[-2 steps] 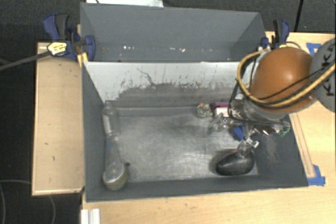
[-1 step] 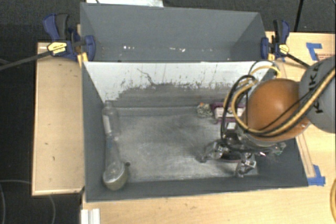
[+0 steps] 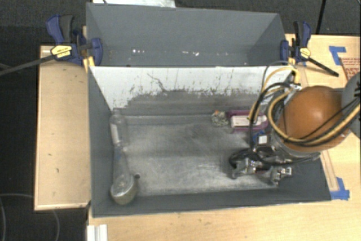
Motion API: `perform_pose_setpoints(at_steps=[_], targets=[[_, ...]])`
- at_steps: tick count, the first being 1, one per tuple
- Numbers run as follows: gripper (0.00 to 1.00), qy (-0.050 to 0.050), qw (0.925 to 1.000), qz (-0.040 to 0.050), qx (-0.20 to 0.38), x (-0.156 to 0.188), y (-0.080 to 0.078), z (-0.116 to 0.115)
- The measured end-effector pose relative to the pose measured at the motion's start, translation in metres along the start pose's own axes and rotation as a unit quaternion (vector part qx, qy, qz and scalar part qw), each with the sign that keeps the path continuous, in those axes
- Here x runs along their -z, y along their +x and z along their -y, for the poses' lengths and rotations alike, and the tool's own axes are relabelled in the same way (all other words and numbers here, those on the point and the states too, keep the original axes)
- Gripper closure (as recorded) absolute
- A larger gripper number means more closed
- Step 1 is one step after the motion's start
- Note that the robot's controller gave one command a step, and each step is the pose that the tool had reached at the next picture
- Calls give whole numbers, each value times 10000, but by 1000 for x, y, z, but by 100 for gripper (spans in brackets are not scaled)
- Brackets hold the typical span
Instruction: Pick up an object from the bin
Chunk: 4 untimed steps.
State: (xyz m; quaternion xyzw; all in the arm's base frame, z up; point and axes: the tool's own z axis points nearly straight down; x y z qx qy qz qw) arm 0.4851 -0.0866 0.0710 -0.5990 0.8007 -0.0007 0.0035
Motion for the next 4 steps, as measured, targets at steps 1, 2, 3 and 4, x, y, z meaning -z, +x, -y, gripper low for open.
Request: perform_pose_setpoints(at_steps=[1, 2, 3, 4], targets=[[0, 15, 9916, -8, -1296, 49, -2, 68], [0, -27, 9982, -16, -598, 8, -1, 67], [0, -10, 9960, -11, 893, 0, -13, 24], [100, 2, 9962, -8, 866, 1, -13, 25]])
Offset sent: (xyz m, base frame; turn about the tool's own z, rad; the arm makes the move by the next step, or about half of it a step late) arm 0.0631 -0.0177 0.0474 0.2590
